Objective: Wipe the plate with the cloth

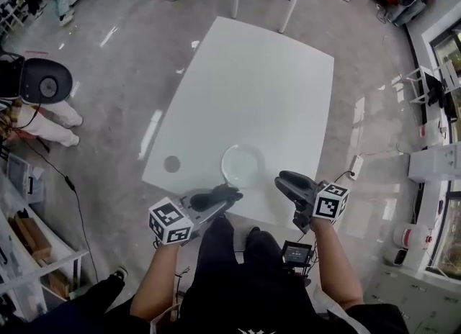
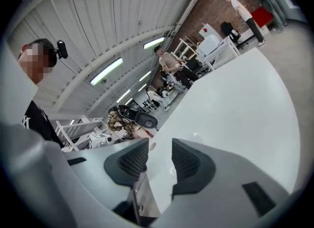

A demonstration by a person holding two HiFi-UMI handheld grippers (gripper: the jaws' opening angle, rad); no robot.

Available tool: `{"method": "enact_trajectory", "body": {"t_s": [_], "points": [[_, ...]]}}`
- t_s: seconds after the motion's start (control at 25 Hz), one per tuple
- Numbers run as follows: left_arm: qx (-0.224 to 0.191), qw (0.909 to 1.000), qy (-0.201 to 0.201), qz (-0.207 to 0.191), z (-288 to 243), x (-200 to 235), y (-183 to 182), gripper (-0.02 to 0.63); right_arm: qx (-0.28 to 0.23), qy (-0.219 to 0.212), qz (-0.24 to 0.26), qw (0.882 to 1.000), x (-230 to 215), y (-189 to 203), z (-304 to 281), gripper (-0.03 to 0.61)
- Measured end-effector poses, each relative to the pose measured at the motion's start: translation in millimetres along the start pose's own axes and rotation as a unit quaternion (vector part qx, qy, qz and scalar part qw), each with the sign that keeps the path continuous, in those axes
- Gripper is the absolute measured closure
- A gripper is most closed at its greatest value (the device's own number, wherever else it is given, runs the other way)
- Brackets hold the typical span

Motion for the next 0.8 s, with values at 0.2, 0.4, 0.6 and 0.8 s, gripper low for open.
{"method": "enact_trajectory", "body": {"t_s": [0.2,0.4,0.6,0.8], "points": [[0.042,0.999,0.005,-0.013,-35.9,26.2,-9.0,0.563,0.077,0.045,-0.055,0.994,-40.7,11.6,-19.0,0.462],[0.098,0.9945,0.007,-0.034,-81.9,47.1,-11.6,0.563,0.122,0.069,-0.101,0.985,-81.6,17.5,-37.0,0.462],[0.145,0.988,0.007,-0.052,-113.5,67.1,-6.5,0.563,0.153,0.087,-0.139,0.975,-109.2,18.8,-55.7,0.462],[0.171,0.9828,0.003,-0.07,-131.0,75.1,-9.0,0.563,0.192,0.087,-0.143,0.967,-114.4,19.0,-62.5,0.469]]}}
Point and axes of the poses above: the fingertips, and each gripper's own axes: z backward along the fingers, x to its left, y out of its underside, the point moved 5 cm from there along z, backward along the fingers, and after that the axes turned 2 degrees about -z, right-handed, at the moved point
